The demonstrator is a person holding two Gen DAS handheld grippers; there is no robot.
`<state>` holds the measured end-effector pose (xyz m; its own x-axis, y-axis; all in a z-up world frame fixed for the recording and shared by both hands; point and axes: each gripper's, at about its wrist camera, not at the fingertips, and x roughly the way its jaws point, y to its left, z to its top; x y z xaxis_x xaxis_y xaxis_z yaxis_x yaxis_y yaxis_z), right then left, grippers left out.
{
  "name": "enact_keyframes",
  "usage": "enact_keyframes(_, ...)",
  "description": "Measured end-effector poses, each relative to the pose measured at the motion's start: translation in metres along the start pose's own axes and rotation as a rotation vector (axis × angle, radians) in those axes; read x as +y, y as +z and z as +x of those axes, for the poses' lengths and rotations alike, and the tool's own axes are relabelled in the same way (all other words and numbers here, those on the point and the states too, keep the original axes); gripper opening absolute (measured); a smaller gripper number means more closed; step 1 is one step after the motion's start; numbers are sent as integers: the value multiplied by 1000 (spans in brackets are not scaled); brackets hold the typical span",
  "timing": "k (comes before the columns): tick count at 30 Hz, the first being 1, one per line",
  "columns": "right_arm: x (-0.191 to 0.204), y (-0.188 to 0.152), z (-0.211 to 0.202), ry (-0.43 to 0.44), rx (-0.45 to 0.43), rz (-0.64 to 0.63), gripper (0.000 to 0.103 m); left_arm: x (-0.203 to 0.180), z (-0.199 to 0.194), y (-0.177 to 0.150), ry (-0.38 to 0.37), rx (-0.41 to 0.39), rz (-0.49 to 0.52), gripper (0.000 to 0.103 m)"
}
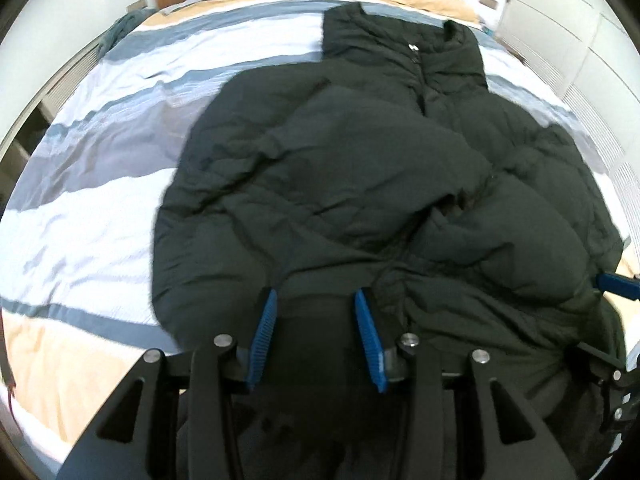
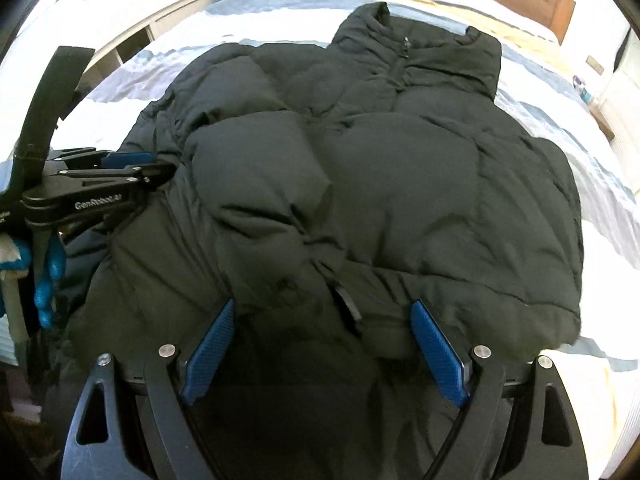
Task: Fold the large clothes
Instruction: 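Grasp the jacket hood with the left tool while the right tool grasps beside it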
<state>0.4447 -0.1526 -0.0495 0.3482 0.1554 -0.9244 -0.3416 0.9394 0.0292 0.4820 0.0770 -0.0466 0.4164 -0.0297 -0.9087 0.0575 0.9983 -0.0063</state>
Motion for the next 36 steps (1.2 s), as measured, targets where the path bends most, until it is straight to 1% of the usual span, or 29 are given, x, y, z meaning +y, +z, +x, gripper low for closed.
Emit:
enact_keyframes(1, -4, 2, -6, 0, 1, 1, 86, 3, -5, 3, 4, 7, -10, 39)
enact_keyframes(3, -15, 8, -22, -7, -14, 10, 86, 11, -18, 20, 9, 13, -28, 39)
enact_keyframes(5, -34, 21, -40, -17, -44, 32, 86, 16, -26, 41, 10, 8, -14, 39)
enact_keyframes(6, -43, 29, -48, -31, -63, 39, 87, 18, -32, 58, 23, -5, 4, 40)
enact_keyframes(7, -59, 43, -58, -55, -92, 46, 87, 21, -36, 74, 31, -20, 17, 46)
enact_keyframes(8, -70, 53, -63, -68, -108, 48, 87, 24, -41, 98, 33, -44, 33, 48)
enact_keyframes(9, -81, 64, -68, -83, -124, 51, 87, 26, -44, 120, 28, -65, 42, 51)
enact_keyframes(11, -109, 90, -74, -123, -164, 59, 87, 30, -44, 155, 11, -93, 50, 53)
enact_keyframes(12, -125, 105, -74, -139, -183, 66, 88, 32, -41, 179, -8, -107, 57, 55)
enact_keyframes(14, -150, 130, -69, -155, -214, 79, 88, 36, -31, 217, -20, -129, 61, 59)
enact_keyframes(15, -162, 143, -65, -156, -226, 91, 88, 38, -21, 240, -34, -140, 56, 60)
enact_keyframes(18, -193, 173, -48, -145, -248, 138, 88, 43, 7, 281, -80, -135, 32, 60)
enact_keyframes(21, -215, 203, -24, -150, -258, 161, 89, 43, 41, 317, -147, -121, 3, 60)
enact_keyframes(25, -248, 241, 8, -101, -263, 222, 93, 39, 91, 357, -248, -107, -50, 60)
enact_keyframes(26, -255, 249, 17, -83, -261, 240, 94, 38, 101, 361, -264, -105, -60, 60)
enact_keyframes(27, -260, 256, 24, -71, -260, 251, 94, 37, 118, 370, -295, -94, -88, 60)
enact_keyframes(29, -275, 273, 44, -42, -249, 286, 96, 35, 140, 379, -327, -78, -126, 60)
enact_keyframes(33, -300, 295, 77, 15, -233, 380, 97, 32, 186, 399, -360, -55, -191, 60)
enact_keyframes(36, -317, 310, 103, 70, -221, 456, 97, 29, 209, 409, -401, -54, -245, 60)
